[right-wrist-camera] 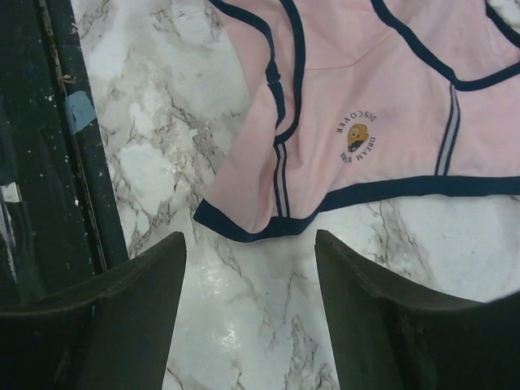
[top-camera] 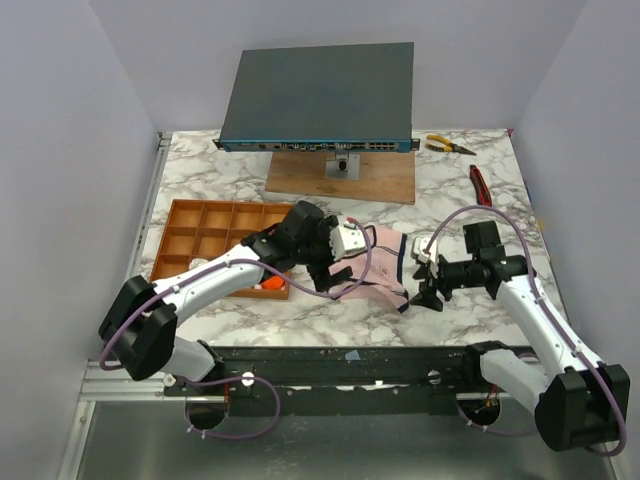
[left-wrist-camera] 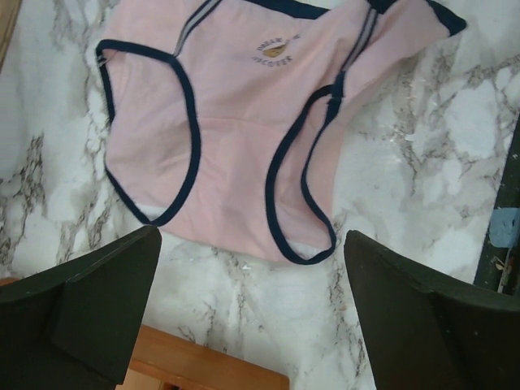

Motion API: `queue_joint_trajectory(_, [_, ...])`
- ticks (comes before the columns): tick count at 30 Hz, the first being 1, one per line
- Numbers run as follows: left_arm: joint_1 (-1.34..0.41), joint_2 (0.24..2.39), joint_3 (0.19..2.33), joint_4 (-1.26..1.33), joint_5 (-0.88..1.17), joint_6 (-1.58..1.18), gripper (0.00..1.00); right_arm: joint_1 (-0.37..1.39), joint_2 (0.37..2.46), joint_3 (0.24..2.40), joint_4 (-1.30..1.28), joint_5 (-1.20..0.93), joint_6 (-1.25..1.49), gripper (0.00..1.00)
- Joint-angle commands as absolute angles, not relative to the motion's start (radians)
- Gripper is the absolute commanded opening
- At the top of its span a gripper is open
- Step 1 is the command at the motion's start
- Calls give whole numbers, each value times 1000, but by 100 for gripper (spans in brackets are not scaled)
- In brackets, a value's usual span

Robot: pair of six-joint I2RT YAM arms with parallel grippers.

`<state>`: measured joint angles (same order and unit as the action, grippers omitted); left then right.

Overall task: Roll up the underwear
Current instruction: Flatten out the underwear at the center of the board.

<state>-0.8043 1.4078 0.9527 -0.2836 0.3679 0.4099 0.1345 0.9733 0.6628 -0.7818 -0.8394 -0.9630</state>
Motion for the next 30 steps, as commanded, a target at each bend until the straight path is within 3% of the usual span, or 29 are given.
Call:
queue_joint_trajectory(1, [-706,1396,952,-243,443,307,99,191,1005,638,-758,-858,-975,69])
queue_joint_trajectory(6, [-603,1463,1045,-337,526,273,99,291,1068,632,-648,-837,-902,70])
queue_joint_trajectory(14, [-591,1498,1112,-432,515,308,99,458,1176,628,-461,-693,-782,69])
queue_joint_trajectory(23, [-575,1474,1082,-440,533,319,99,509,1224,623,-365,-576,-752,54])
queue_joint_trajectory(26, [-562,1465,1069,-436,537,319,99,518,1229,624,-363,-551,-749,42])
queue_joint_trajectory(30, [-553,1450,1062,-443,539,325,99,528,1221,648,-418,-579,-752,14])
